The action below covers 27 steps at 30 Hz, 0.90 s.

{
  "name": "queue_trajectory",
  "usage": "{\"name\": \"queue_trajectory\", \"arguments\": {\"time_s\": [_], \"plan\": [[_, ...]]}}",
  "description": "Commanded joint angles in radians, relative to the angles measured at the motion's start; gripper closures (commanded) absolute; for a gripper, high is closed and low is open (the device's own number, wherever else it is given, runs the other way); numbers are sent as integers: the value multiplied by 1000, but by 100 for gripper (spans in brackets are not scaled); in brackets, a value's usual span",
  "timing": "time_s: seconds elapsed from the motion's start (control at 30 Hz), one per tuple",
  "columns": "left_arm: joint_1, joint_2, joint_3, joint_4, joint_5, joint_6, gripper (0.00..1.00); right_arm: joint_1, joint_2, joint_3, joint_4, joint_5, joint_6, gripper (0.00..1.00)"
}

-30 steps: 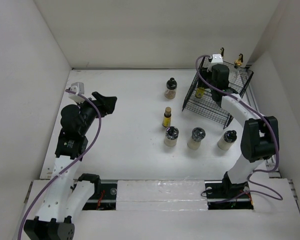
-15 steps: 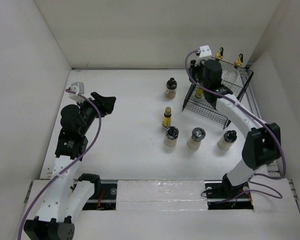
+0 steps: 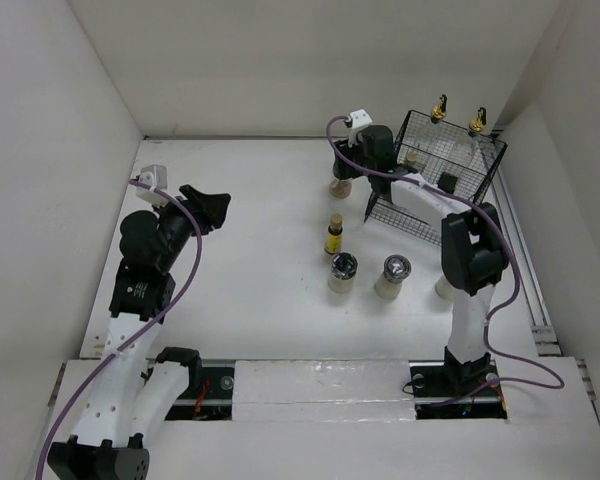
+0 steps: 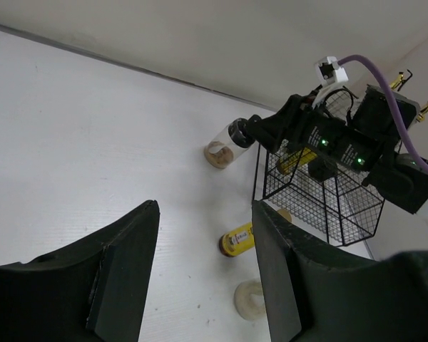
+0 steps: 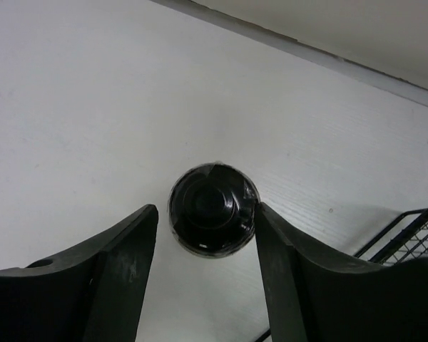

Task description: Organize the condiment bottles

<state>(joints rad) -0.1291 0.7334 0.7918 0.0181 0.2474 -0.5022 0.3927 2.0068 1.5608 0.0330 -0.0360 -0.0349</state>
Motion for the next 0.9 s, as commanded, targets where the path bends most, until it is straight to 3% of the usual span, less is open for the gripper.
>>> {"name": "queue_trajectory", "arguments": {"time_s": [0.0, 0.07, 0.2, 0.33, 0.5, 0.63, 0.77, 0.87], "plan": [[5, -22, -2, 51, 6, 1, 49, 5, 26, 85, 15, 21, 3, 39], [5, -22, -2, 51, 15, 1, 49, 5, 58, 106, 24, 33, 3, 44], [5, -22, -2, 51, 6, 1, 49, 14, 90, 134, 24, 68, 3, 69], [5, -20, -2, 51, 6, 1, 49, 34, 69, 134, 33, 84, 3, 85], [5, -8, -2, 51, 6, 1, 49, 44, -112, 65, 79, 39, 12, 88], [5, -8, 7, 40, -3, 1, 49, 35, -377, -73, 180, 28, 12, 89], [5, -17, 7, 40, -3, 1, 49, -41, -651, -262, 205, 28, 47, 89], [5, -17, 7, 40, 10, 1, 49, -128, -750, -367, 205, 19, 78, 89]]}}
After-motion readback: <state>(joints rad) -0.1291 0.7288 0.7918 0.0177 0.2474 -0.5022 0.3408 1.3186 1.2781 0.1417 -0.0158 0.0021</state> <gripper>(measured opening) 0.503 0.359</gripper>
